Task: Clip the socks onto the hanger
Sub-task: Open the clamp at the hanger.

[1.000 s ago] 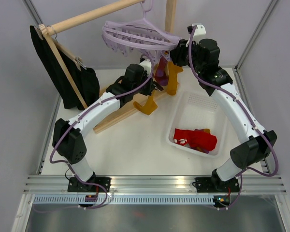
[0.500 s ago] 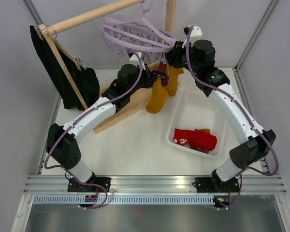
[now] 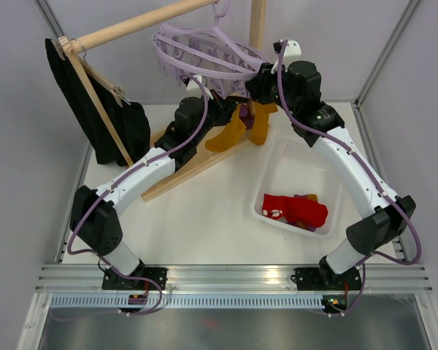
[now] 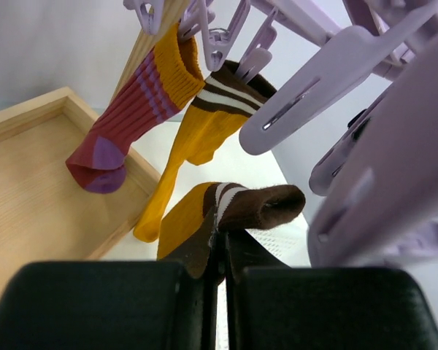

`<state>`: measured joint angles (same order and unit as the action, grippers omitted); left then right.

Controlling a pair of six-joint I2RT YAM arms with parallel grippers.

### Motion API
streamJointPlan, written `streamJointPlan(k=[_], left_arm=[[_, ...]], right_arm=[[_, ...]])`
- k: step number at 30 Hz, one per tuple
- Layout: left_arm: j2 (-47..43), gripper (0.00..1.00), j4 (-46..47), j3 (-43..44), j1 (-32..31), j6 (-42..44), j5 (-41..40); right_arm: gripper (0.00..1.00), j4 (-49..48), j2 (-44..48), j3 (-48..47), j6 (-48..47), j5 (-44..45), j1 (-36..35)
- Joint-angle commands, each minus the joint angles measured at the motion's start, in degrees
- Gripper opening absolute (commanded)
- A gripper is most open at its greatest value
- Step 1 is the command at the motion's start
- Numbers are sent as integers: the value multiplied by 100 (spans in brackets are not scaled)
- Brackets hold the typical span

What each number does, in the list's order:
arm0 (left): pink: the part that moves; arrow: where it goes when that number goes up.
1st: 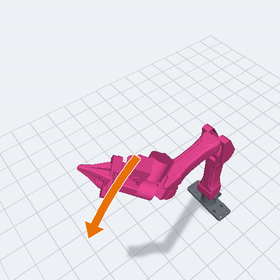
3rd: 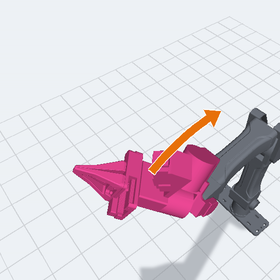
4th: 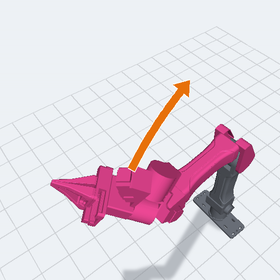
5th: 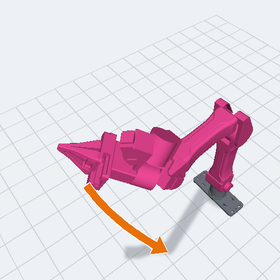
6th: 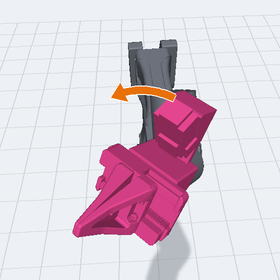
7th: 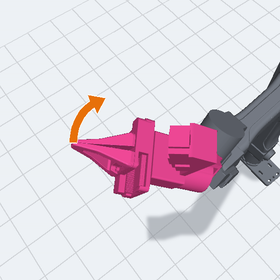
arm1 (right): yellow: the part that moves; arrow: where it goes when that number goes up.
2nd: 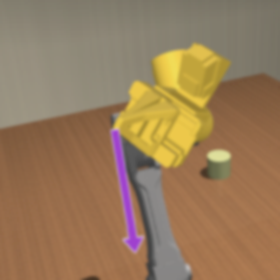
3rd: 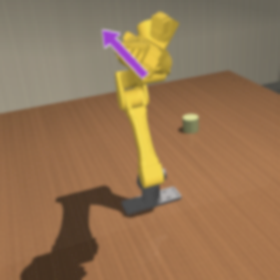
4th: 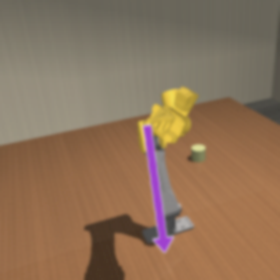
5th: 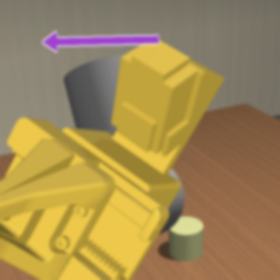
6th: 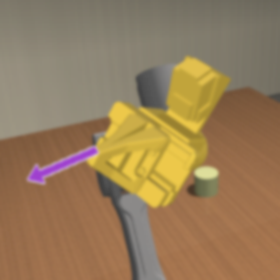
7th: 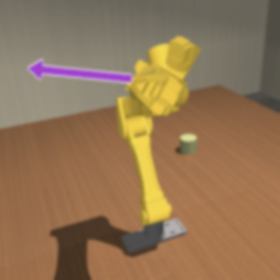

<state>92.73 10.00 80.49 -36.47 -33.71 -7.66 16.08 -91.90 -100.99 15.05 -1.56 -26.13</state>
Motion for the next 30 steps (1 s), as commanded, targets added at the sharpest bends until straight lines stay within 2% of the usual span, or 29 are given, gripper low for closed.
streamJointPlan(k=[1,30], left_arm=[[-36,2,415,63,-9,-258,-148],[-9,2,696,169,-9,-302,-7]], right_arm=[[0,-69,32,-290,24,121,-24],[0,-17,23,-290,-55,297,-103]])
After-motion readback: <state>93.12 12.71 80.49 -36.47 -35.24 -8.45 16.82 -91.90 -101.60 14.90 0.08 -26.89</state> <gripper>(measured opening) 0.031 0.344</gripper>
